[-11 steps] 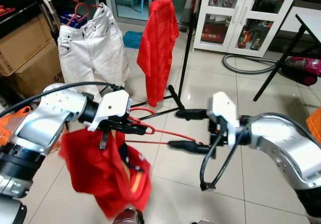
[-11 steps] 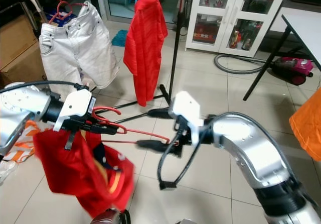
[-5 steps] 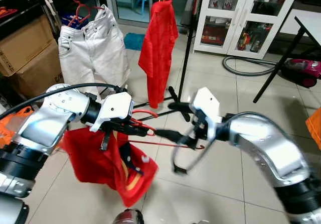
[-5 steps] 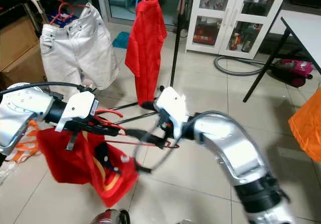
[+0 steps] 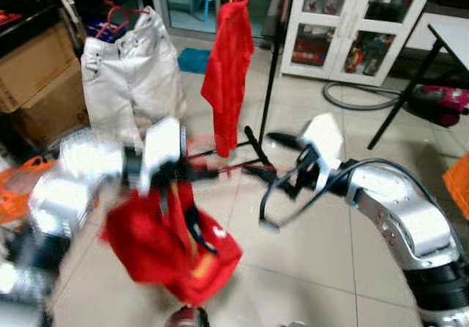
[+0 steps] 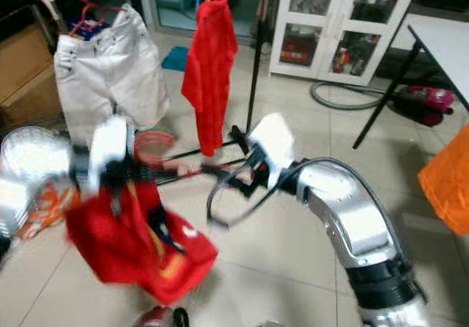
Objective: Hang hanger
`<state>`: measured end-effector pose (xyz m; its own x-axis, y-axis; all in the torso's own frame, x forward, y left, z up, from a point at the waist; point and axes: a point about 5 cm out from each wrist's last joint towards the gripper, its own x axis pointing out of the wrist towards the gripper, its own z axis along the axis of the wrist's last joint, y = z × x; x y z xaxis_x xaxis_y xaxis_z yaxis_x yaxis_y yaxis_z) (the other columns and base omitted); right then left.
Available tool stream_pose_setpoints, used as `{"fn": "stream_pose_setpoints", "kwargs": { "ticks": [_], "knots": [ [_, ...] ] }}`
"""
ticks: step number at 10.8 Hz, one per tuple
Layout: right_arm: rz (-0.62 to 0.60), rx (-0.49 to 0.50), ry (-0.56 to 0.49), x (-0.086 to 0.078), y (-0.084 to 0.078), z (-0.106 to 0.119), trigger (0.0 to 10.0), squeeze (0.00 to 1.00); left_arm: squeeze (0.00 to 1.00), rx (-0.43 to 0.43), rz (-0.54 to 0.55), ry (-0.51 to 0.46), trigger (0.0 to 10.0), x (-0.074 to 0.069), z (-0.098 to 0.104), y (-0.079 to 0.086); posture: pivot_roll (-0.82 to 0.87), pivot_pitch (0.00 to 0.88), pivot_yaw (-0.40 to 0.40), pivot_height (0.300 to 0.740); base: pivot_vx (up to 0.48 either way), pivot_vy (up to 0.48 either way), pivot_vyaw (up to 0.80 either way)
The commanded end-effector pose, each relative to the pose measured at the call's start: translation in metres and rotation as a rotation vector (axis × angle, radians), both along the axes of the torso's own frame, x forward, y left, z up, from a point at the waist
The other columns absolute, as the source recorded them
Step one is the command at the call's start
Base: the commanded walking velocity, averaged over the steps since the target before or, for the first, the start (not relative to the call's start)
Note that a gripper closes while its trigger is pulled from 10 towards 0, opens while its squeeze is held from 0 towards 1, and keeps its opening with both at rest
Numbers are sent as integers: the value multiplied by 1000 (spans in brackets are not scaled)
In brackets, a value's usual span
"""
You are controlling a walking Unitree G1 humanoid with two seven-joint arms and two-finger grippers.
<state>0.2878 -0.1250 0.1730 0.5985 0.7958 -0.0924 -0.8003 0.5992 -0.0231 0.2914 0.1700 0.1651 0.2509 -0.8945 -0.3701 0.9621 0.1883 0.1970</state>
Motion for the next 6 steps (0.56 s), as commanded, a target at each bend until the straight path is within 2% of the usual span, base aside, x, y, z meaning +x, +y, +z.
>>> {"fn": "stream_pose_setpoints", "kwargs": {
  "ticks": [1,3,4,5,6],
  "knots": [
    [-73,52,11,3,-8,-10,10000,0,0,-13,69,-61,10000,4,-2,9,0,36,4,740,0,0,0],
    [-133,107,63,-2,-8,-32,10000,0,0,37,122,-46,10000,-4,-28,14,5,40,-5,740,0,0,0],
    [-118,86,70,-4,-7,-36,10000,0,0,55,116,-41,10000,-5,-27,14,5,40,-5,740,0,0,0],
    [-51,24,37,-6,-2,-36,10000,0,0,73,49,-17,10000,-5,-19,12,14,33,-2,740,0,0,0],
    [-33,8,25,-6,-1,-36,10000,0,0,79,27,-5,10000,-5,-17,12,14,33,-2,740,0,0,0]
  ]
}}
